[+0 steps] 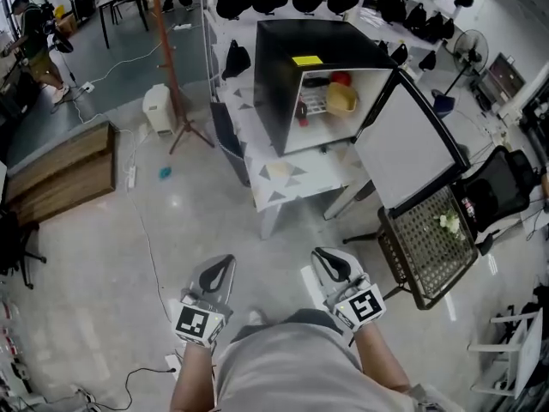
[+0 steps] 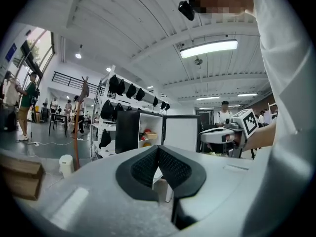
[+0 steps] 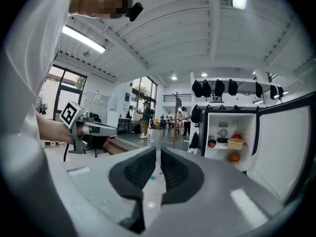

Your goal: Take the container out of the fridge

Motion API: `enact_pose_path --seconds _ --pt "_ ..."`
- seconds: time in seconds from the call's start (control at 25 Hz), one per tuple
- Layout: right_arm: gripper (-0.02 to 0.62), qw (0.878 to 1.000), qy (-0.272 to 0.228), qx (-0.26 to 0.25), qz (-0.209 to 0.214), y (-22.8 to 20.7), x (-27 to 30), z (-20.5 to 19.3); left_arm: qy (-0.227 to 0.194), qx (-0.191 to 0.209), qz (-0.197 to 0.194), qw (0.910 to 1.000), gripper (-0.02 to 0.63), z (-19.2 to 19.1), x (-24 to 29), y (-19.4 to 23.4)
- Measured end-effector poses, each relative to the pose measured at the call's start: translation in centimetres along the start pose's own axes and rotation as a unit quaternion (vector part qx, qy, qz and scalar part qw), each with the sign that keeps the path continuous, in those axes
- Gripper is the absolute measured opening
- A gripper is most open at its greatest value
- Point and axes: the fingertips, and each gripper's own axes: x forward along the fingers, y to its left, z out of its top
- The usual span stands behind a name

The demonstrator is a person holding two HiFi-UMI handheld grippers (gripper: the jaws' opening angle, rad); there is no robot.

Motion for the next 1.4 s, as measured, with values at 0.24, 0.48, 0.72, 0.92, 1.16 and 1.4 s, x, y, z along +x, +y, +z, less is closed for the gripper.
enact_pose_path --seconds 0.24,0.48,0.72,0.92,1.16,1.4 --pt "0.031 1.000 0.020 -0.009 -0.012 0.3 1.3 -1.0 0.005 -0.014 -0.007 0.9999 0.008 -0.9 0.5 2.2" --pt "0.031 1.000 0.021 -0.003 -0.021 -2.7 3.0 -1.6 0.010 -0.010 -0.010 0.9999 0.008 -0.9 3.6 3.3" --pt "0.031 1.000 0.011 0.009 -0.019 -8.4 5.8 -2.1 0.019 -0.003 -0.003 0.9998 0.008 -0.9 9.3 4.7" --pt "0.031 1.000 0.003 0.014 -0.015 -14.2 8.4 -2.2 0.025 0.005 -0.002 0.9997 0.008 -0.3 15.3 5.7" --pt "0.031 1.000 0.001 0.014 -0.008 -20.5 10.7 -2.1 0.035 0.015 0.010 0.9992 0.008 0.9 21.7 6.4" --pt "0.031 1.000 -0.001 0.016 -0.001 -26.4 12.4 -2.4 0.047 0.018 0.035 0.9981 0.008 1.0 26.7 6.8"
